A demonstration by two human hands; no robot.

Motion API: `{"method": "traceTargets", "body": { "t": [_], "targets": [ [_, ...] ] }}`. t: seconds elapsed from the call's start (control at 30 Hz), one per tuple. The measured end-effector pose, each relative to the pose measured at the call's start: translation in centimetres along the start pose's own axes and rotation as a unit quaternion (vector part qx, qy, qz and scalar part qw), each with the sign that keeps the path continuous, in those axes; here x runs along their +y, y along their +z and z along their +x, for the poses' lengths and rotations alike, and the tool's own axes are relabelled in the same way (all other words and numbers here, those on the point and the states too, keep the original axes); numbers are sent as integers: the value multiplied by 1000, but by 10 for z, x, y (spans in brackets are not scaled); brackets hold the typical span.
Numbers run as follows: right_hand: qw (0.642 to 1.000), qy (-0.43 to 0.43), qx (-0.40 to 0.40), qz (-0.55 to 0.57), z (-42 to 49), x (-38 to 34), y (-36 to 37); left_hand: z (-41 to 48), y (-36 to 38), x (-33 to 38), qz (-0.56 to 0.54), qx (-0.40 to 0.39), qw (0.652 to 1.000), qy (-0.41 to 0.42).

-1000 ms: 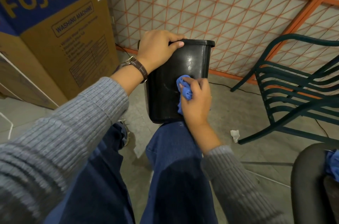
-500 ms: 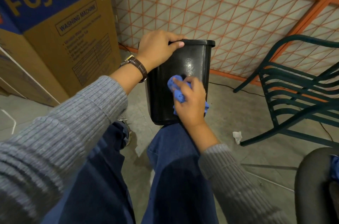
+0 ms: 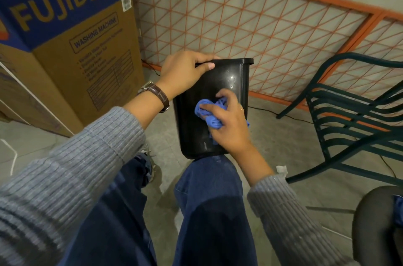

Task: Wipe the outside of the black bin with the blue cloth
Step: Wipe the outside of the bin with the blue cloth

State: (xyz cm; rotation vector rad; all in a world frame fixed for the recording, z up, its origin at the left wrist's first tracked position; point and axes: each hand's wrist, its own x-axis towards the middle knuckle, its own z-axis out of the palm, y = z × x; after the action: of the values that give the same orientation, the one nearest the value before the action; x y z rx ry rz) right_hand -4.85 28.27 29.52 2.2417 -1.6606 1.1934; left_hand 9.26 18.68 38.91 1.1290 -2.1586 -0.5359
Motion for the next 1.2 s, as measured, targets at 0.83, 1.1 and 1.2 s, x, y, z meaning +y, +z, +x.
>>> {"method": "traceTargets", "body": {
  "t": [0.83,1.1,1.2],
  "targets": [
    [978,93,79,171,31,36,-67,-17,-9,-1,-219,11,964,149],
    [905,286,252,188,8,10,-5,-11,3,5,-151,64,976,143],
    [914,279,225,189,14,16,-6,-10,4,5,-127,76,977,152]
  ]
}}
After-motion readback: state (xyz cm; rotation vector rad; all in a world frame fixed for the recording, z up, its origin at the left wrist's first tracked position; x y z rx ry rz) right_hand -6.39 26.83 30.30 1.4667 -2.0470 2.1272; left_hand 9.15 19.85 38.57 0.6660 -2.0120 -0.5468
